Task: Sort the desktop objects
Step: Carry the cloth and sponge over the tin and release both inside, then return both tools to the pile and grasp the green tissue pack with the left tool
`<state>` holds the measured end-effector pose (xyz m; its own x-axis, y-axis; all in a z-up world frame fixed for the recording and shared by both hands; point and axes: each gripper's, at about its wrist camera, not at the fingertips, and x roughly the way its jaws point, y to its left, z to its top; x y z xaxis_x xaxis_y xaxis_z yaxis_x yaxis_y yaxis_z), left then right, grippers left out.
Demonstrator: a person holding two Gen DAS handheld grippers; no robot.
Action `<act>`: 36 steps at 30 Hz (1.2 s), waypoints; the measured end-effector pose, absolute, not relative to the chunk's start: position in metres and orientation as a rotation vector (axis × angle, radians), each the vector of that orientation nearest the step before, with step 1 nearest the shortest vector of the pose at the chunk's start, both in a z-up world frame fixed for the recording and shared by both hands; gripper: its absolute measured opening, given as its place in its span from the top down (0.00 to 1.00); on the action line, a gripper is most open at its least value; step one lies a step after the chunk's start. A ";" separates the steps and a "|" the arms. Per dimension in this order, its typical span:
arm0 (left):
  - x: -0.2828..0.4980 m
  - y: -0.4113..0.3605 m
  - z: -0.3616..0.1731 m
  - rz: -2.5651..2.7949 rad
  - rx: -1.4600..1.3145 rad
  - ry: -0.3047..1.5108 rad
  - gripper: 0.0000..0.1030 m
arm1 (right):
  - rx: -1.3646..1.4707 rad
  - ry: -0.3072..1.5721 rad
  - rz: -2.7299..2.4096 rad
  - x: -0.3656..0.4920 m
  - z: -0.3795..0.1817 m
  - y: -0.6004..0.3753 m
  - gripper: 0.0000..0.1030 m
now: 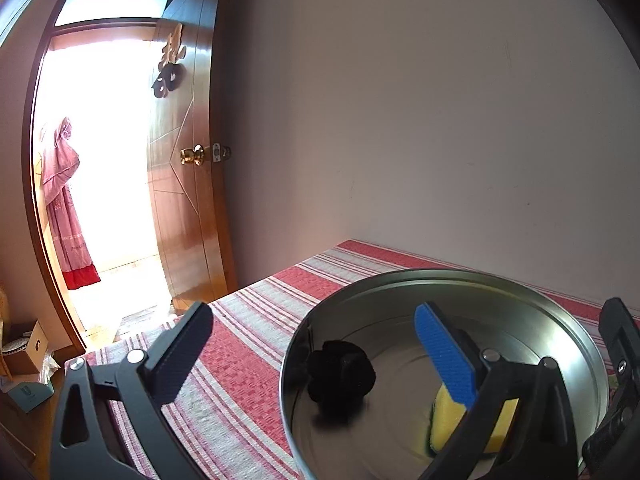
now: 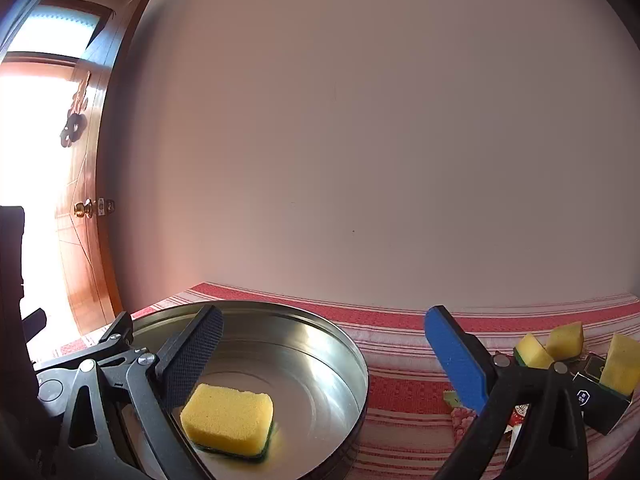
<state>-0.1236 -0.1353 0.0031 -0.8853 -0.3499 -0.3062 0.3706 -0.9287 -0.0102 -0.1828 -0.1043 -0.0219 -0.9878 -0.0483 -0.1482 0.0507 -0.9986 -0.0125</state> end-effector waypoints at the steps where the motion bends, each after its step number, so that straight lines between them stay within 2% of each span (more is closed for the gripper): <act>1: -0.123 -0.137 0.003 -2.727 0.420 0.105 0.01 | 0.245 0.046 -3.087 -0.183 -0.023 -0.105 0.00; 18: -0.080 -0.108 0.006 -2.846 0.396 0.089 0.01 | 0.400 0.058 -3.156 -0.175 -0.028 -0.050 0.00; 24: -0.064 -0.070 0.008 -2.986 0.410 0.033 0.01 | 0.369 0.163 -3.165 -0.157 -0.027 -0.013 0.01; 31: -0.055 -0.018 0.010 -3.130 0.469 -0.026 0.01 | 0.354 0.152 -3.237 -0.141 -0.024 0.055 0.00; 36: -0.048 0.021 0.008 -3.222 0.508 -0.131 0.01 | 0.359 0.141 -3.287 -0.139 -0.024 0.097 0.01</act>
<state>-0.0478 0.0213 0.0076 -0.9441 0.1085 -0.3112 -0.1335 -0.9892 0.0601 -0.1387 0.0972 -0.0244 -0.9626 0.1752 -0.2068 -0.1568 -0.9823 -0.1022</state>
